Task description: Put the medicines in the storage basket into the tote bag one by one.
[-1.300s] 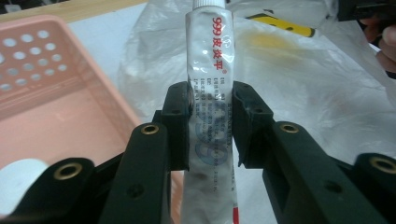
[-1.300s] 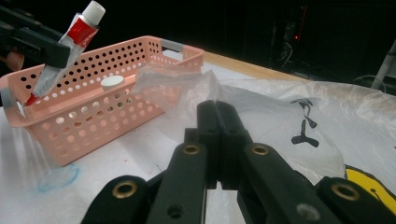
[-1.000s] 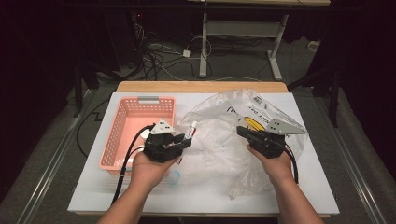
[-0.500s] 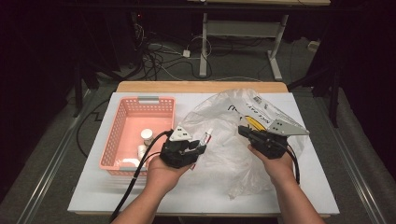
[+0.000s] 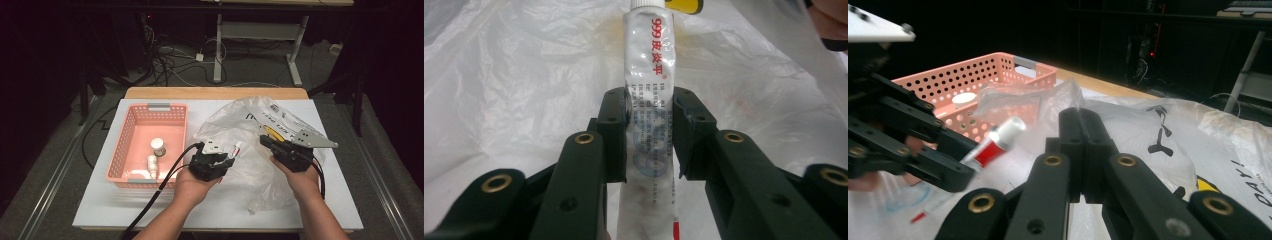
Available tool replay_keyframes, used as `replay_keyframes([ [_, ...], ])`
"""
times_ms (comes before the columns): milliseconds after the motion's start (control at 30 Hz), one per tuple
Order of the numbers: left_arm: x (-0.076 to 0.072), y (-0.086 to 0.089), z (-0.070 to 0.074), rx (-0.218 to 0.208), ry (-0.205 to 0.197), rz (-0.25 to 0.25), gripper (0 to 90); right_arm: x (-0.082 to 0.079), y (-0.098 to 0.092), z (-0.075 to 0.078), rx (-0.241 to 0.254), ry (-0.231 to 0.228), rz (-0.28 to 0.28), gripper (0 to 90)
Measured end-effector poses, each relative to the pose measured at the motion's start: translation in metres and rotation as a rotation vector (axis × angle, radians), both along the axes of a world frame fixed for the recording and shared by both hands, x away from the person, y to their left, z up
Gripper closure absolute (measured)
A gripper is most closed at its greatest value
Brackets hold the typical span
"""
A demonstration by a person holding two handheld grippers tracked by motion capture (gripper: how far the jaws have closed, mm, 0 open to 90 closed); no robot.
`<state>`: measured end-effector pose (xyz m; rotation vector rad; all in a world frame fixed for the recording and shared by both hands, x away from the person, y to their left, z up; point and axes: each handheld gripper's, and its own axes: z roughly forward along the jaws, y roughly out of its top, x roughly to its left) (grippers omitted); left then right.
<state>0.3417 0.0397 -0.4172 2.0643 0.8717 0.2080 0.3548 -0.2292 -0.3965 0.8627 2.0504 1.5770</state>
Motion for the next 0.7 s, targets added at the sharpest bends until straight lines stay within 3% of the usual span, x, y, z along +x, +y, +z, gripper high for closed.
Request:
replay_keyframes([
  [700, 0.033, -0.041, -0.028, 0.063, -0.031, 0.049, 67.7, -0.014, 0.007, 0.01, 0.023, -0.022, 0.022, 90.0],
])
